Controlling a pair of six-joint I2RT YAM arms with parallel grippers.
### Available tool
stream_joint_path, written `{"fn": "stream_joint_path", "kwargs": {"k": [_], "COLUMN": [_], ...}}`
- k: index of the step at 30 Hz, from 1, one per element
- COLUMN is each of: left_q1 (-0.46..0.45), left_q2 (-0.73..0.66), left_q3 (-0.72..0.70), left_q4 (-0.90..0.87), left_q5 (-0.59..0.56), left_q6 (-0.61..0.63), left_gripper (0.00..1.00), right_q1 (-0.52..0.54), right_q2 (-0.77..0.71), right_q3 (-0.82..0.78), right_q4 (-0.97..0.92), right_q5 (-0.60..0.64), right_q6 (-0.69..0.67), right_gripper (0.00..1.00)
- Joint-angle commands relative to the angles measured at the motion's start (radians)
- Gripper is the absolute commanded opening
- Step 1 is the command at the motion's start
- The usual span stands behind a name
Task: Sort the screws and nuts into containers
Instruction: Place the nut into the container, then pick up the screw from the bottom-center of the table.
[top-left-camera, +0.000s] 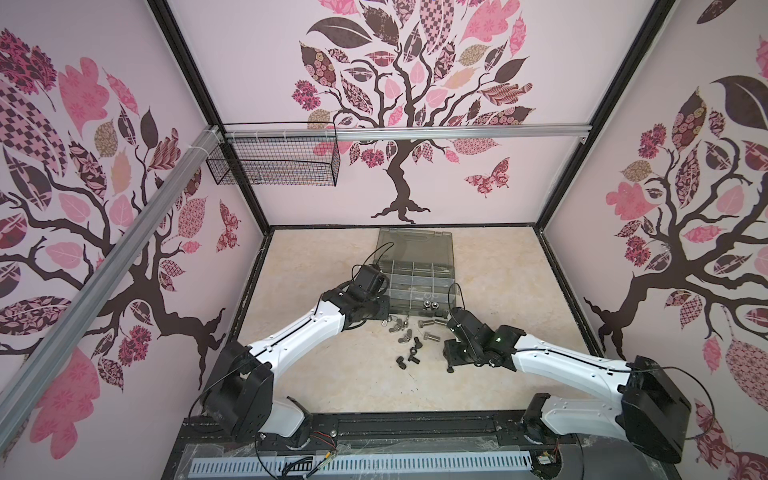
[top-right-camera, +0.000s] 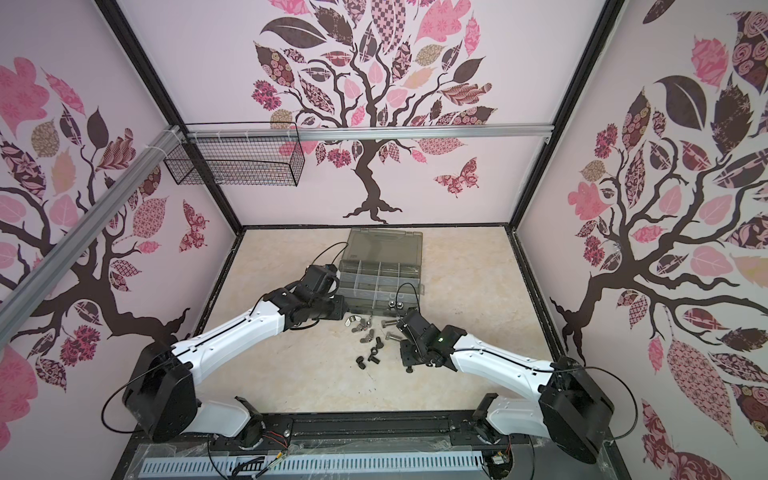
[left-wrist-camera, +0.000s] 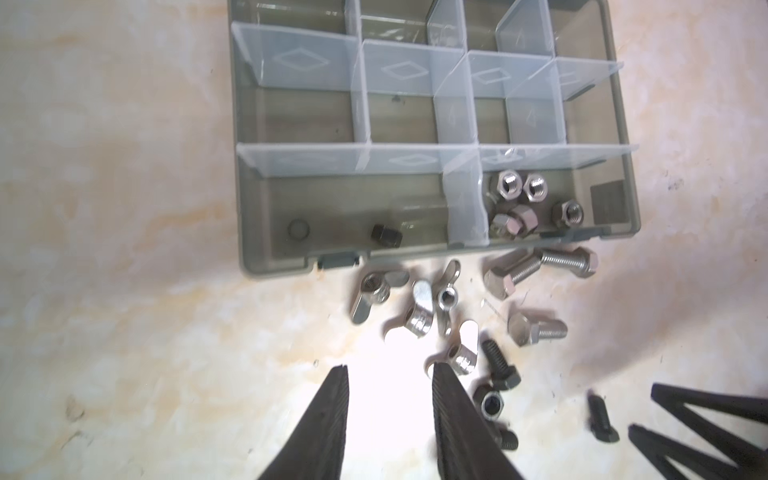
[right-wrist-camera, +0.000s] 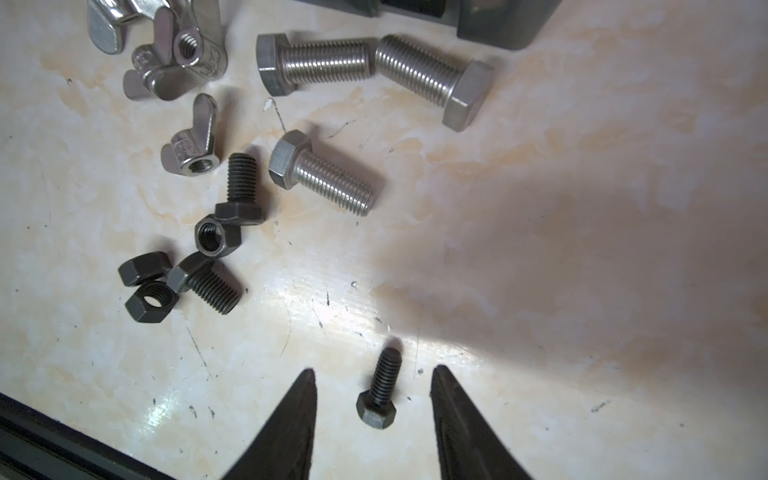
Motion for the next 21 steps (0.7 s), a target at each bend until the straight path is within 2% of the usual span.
{"fn": "stream_joint_path", "kwargs": {"k": [1,10,21], "left_q1": [0.003,0.003,0.003], "left_q2": [-0.089,-0.305,-0.475], "left_q3": [-0.096,-0.276,-0.400], "left_q4": [-0.004,-0.023,-0.053], "left_q5": [-0.007,-0.020,-0.024], "left_q6": [-0.040,-0.118,-0.188], "left_gripper": [0.38,0.38,0.38], "right_q1": [0.006,0.011,0.036], "right_q2": [0.011,0.081,0.169], "right_q3": [0.034,0.050,0.112], "right_q4": [-0.002,0.044,0.044], "right_q5": [-0.007,-0.035,-0.040], "right_q6": [-0.011,-0.002,-0.015], "right_gripper": [0.48,0.48,0.47]}}
